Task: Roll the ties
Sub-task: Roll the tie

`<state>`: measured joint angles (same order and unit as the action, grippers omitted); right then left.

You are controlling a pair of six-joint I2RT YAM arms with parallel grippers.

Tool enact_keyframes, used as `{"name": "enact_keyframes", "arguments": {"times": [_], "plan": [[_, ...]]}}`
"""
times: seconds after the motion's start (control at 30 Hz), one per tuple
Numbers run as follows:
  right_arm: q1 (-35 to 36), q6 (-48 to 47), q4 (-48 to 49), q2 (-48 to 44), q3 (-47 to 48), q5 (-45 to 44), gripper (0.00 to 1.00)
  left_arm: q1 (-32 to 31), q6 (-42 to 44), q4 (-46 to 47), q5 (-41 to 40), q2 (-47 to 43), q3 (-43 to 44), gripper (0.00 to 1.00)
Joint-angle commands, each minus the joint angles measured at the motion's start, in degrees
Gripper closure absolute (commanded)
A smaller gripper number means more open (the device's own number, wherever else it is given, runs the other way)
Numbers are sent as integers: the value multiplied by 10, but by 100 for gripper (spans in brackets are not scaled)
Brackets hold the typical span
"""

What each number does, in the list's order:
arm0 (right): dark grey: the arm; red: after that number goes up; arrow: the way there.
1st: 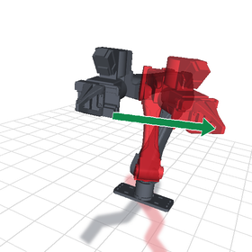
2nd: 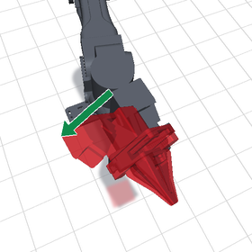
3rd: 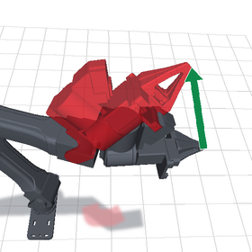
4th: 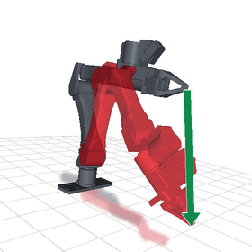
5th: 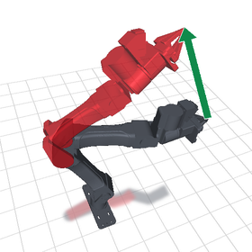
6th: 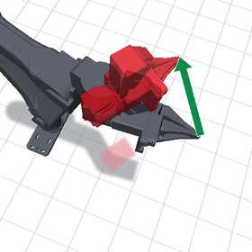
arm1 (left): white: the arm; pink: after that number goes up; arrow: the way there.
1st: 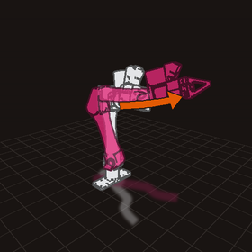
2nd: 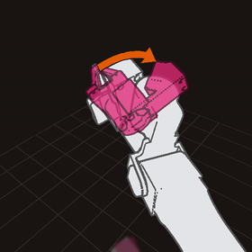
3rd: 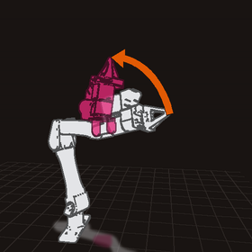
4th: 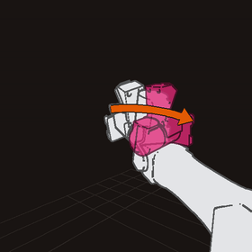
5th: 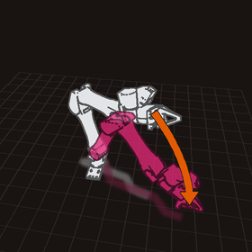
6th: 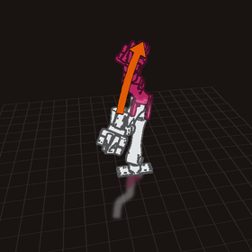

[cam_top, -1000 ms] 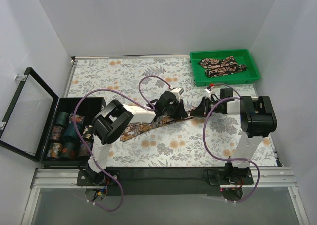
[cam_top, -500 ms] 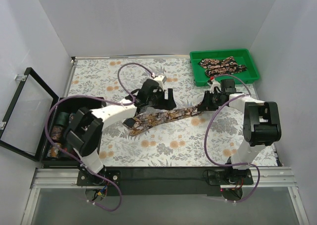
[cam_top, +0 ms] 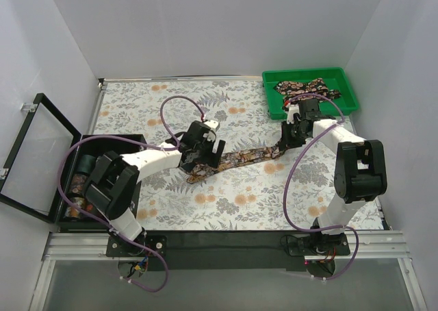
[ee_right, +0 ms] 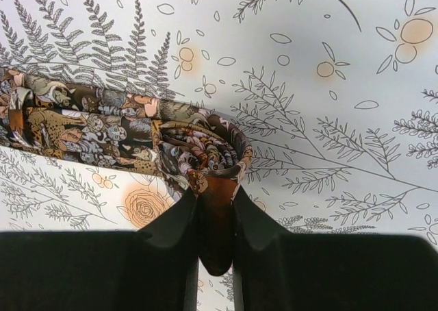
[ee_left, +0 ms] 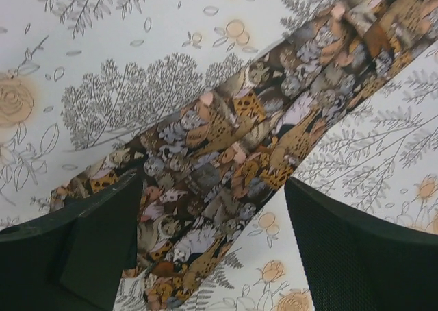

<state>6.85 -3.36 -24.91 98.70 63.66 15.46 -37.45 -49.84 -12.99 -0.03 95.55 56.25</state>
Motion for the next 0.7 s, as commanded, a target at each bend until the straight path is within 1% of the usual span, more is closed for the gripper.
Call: {"name": "enact_keyframes", "arguments": {"times": [0.0,0.07,0.1,0.17,0.2,0.3,0.33,0.37,0.43,0.47,0.57,0.67], "plan": [[5,-15,-26,-6,22,-14,99,-1,27,-20,-18,-54,-20,22],[7,-16,-28,-7,23,-13,99,-1,-6,-57,-32,-77,-31,23],[7,-16,-28,-7,24,-11,99,-1,-53,-66,-53,-90,-38,24],[8,-15,-28,-7,25,-7,99,-1,-108,-102,-84,-127,-59,28],[8,-15,-27,-6,25,-5,99,-1,-165,-115,-92,-136,-64,30],[11,-14,-26,-2,27,4,99,-1,-238,-153,-109,-162,-86,37],[13,-15,-26,-1,28,4,99,-1,-274,-156,-125,-167,-94,41],[12,-16,-27,0,28,4,99,2,-286,-157,-131,-171,-111,44],[12,-17,-27,1,29,4,99,9,-307,-158,-135,-173,-119,48],[12,-20,-27,0,30,3,99,17,-310,-153,-133,-172,-123,51],[13,-20,-25,1,30,3,99,28,-315,-136,-132,-164,-137,54],[14,-21,-25,3,30,4,99,33,-317,-129,-130,-151,-140,55]]}}
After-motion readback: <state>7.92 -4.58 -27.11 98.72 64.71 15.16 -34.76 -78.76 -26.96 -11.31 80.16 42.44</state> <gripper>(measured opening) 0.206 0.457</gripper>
